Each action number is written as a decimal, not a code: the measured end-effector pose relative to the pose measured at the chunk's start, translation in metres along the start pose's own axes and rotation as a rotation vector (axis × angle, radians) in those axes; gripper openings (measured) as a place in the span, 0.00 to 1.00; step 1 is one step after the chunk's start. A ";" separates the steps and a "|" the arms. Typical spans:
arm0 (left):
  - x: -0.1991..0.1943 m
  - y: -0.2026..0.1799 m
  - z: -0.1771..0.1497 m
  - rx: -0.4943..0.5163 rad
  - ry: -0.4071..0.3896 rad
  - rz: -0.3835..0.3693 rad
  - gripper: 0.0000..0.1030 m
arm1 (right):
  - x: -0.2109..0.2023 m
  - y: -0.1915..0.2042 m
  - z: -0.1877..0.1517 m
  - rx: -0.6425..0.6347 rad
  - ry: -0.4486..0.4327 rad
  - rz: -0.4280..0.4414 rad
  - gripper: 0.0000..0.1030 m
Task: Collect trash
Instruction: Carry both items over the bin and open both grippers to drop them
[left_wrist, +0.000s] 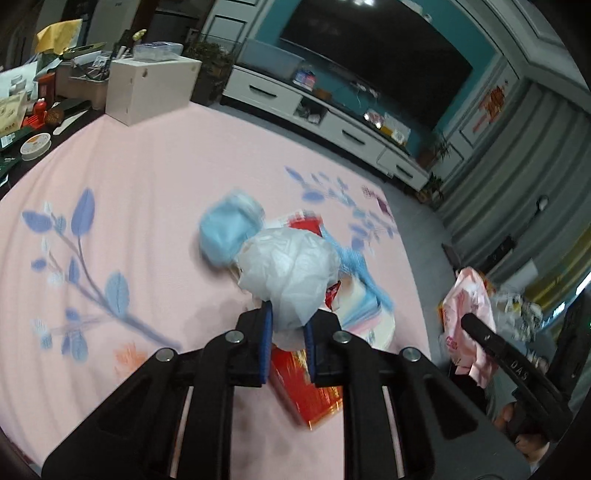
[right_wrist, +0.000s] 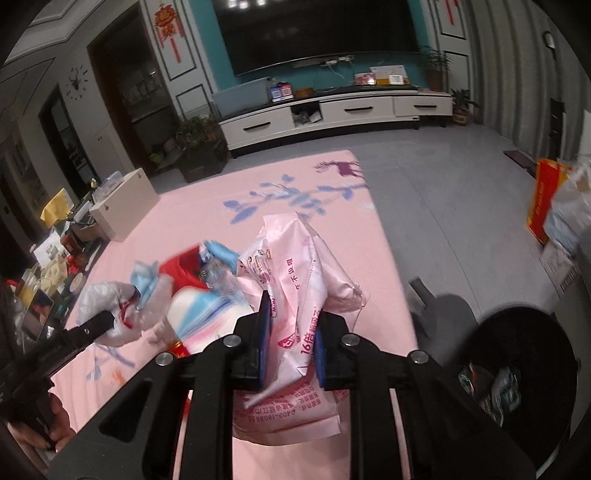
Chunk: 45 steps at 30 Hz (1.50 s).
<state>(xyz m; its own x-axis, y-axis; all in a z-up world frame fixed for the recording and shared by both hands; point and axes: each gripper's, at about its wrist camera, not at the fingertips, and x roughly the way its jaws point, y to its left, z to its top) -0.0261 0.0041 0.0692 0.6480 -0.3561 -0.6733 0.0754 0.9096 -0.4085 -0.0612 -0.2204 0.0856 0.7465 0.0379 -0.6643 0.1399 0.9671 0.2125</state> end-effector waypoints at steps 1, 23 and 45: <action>-0.003 -0.005 -0.007 0.008 0.002 0.000 0.15 | -0.006 -0.006 -0.008 0.010 -0.008 -0.004 0.20; -0.059 -0.196 -0.078 0.353 -0.093 -0.216 0.16 | -0.144 -0.094 -0.011 0.181 -0.314 -0.069 0.21; 0.056 -0.305 -0.161 0.563 0.168 -0.288 0.16 | -0.120 -0.217 -0.042 0.453 -0.170 -0.361 0.23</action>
<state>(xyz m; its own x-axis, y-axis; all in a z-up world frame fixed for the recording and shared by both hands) -0.1352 -0.3279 0.0569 0.4191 -0.5890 -0.6909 0.6427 0.7300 -0.2325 -0.2081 -0.4247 0.0889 0.6881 -0.3498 -0.6357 0.6395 0.7063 0.3036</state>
